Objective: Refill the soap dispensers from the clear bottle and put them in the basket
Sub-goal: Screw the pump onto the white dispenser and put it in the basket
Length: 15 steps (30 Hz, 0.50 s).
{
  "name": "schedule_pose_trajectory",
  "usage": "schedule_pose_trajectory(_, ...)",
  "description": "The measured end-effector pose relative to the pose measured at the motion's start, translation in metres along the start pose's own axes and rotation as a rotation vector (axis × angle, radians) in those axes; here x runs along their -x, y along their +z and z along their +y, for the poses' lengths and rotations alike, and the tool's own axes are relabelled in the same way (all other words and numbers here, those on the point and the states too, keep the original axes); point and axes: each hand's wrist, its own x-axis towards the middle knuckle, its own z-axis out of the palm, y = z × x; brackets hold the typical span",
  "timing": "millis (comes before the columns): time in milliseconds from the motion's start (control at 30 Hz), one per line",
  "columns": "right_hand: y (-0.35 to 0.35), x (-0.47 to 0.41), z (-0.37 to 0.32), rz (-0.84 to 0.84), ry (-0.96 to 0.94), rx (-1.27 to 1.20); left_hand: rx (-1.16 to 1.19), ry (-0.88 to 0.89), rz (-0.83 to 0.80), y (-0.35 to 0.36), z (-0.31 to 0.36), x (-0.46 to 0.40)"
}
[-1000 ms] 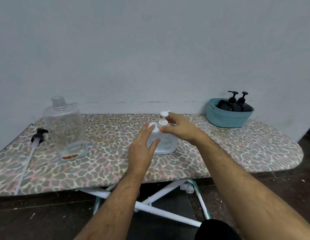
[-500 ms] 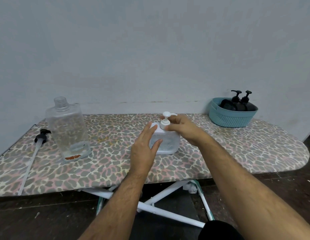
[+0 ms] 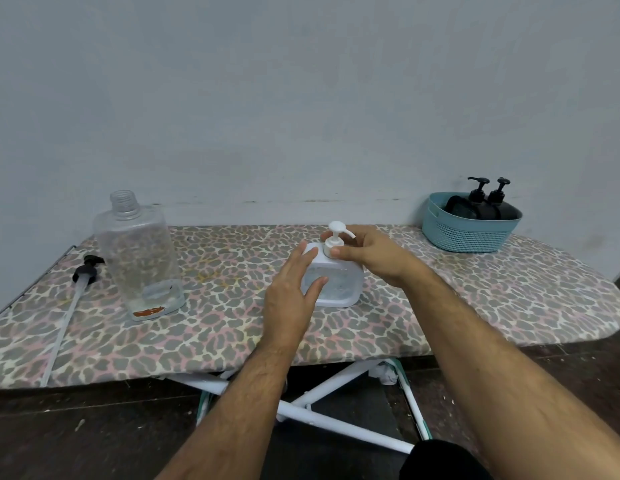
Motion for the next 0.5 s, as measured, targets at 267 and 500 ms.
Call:
schedule_pose_trajectory(267, 0.014, 0.000, 0.003, 0.194, -0.106, 0.349, -0.003, -0.011, 0.011, 0.002, -0.002, -0.001)
schedule_pose_trajectory(500, 0.038, -0.001, 0.013, 0.426, -0.171, 0.510, 0.022, 0.007, 0.014, 0.003, -0.004, -0.001)
